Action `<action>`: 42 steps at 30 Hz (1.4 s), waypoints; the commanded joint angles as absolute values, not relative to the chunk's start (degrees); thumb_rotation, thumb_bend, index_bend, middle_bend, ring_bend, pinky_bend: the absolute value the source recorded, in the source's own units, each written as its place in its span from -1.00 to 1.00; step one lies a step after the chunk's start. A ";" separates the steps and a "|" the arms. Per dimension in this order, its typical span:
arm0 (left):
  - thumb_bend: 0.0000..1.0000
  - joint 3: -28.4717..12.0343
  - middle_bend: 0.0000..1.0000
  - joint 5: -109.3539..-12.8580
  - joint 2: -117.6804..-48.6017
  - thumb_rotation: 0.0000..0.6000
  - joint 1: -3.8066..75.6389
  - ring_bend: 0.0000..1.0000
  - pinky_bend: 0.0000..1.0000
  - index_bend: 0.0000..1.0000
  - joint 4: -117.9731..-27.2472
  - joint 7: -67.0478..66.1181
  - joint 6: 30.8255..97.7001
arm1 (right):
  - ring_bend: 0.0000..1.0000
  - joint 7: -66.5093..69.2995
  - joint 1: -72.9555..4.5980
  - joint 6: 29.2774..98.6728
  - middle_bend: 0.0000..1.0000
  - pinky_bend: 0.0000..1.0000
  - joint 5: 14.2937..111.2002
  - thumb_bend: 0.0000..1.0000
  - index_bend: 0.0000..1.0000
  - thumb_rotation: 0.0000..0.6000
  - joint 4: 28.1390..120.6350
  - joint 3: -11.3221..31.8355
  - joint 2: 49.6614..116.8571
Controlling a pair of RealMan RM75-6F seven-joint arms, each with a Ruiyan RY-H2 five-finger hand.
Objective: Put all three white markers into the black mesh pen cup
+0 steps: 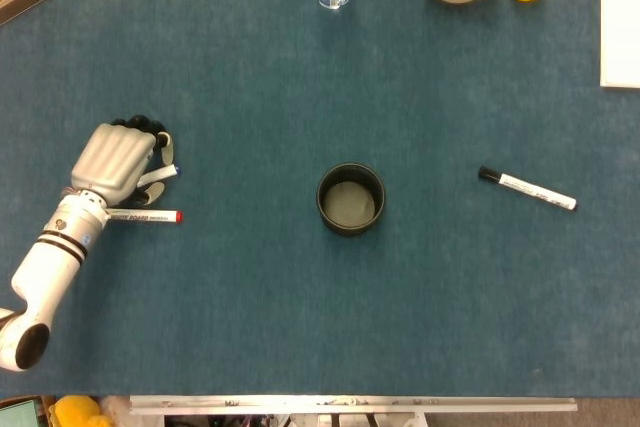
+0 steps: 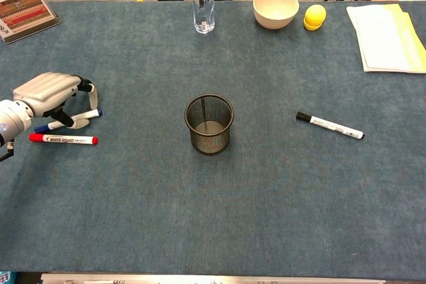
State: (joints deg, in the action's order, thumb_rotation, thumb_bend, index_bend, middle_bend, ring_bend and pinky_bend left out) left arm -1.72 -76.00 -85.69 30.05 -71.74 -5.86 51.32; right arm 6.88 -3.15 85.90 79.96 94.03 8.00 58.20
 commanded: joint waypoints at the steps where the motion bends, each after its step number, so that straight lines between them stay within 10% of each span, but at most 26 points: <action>1: -0.52 -1.70 -0.43 -75.87 -85.85 1.00 30.08 -0.57 -0.37 -0.06 -71.75 -6.03 51.37 | -0.33 6.94 -3.10 85.92 -0.05 0.05 79.97 -0.45 0.05 1.00 94.00 8.00 58.18; 42: -0.43 -1.39 -0.41 -75.01 -86.61 1.00 31.09 -0.56 -0.37 0.10 -71.65 -7.71 50.75 | -0.33 7.89 -2.15 87.04 -0.05 0.05 80.10 -0.45 0.05 1.00 93.65 8.25 58.01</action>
